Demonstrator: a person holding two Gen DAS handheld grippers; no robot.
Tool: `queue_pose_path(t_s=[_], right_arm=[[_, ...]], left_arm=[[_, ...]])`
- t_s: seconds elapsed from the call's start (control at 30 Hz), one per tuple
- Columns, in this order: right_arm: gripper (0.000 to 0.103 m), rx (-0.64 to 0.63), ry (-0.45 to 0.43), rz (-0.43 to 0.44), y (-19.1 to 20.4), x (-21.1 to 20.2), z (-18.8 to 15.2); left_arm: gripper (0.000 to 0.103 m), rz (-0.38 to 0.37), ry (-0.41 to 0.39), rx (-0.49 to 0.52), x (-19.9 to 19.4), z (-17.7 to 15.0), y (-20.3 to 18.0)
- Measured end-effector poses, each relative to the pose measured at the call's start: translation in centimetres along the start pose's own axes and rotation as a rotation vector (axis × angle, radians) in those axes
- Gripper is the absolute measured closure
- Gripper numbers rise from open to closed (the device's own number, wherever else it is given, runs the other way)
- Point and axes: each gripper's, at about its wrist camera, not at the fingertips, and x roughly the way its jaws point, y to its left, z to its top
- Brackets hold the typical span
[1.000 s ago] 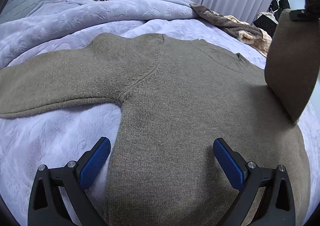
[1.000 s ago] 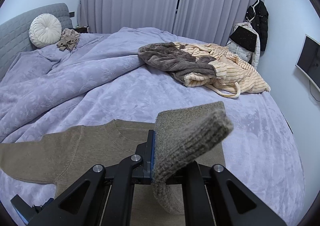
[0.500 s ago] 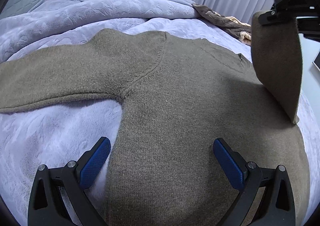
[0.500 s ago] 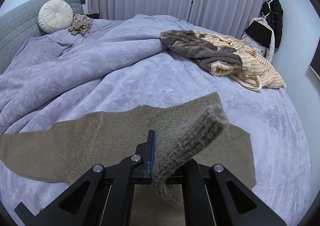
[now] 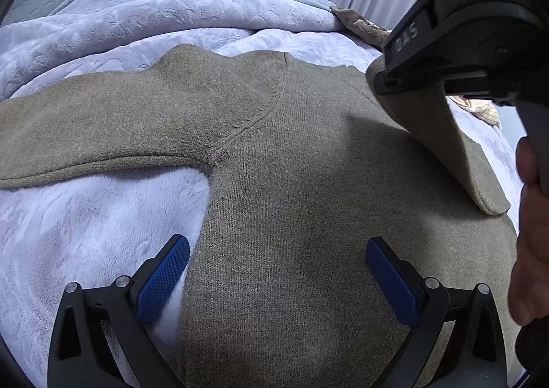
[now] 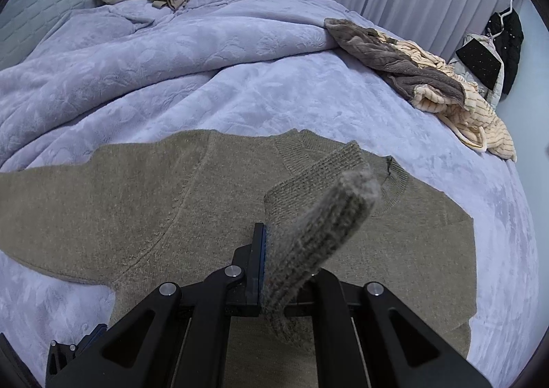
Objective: Fold small clothes
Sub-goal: 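Lay the sleeve flat across the body and open the right tool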
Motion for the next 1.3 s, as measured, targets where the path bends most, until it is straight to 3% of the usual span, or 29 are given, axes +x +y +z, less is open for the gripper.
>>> queue_pose_path(t_s=[0.67, 0.8, 0.87, 0.9, 1.0, 1.1, 1.23, 1.3], right_arm=[[0.096, -0.194, 0.081, 0.065, 3.5, 2.7, -0.5], [0.088, -0.233, 0.104, 0.131, 4.3, 2.7, -0.5], [0.075, -0.249, 0.085, 0.136, 4.6, 2.1, -0.6], [0.074, -0.251, 0.075, 0.124, 4.5, 1.8, -0.6], [0.072, -0.229, 0.034, 0.124, 2.9, 0.8, -0.9], [0.057, -0.132, -0.006, 0.123, -1.2, -0.2, -1.3], [0.055, -0.008, -0.011, 0.077, -7.1, -0.3, -2.3], [0.055, 0.047, 0.002, 0.108, -9.2, 0.1, -2.8]], left_arm=[[0.0, 0.019, 0.014, 0.007, 0.9, 0.4, -0.4], [0.0, 0.022, 0.018, 0.007, 1.0, 0.4, -0.5], [0.0, 0.02, 0.006, 0.009, 1.0, 0.6, -0.9], [0.0, 0.018, 0.0, 0.014, 0.5, 0.4, -0.9], [0.0, 0.037, 0.009, 0.031, 0.3, 0.3, -1.0], [0.0, 0.029, 0.016, 0.015, 0.4, 0.4, -0.7], [0.0, 0.051, 0.023, 0.029, 0.6, 0.5, -1.0], [0.0, 0.059, 0.03, 0.033, 0.7, 0.6, -1.0]])
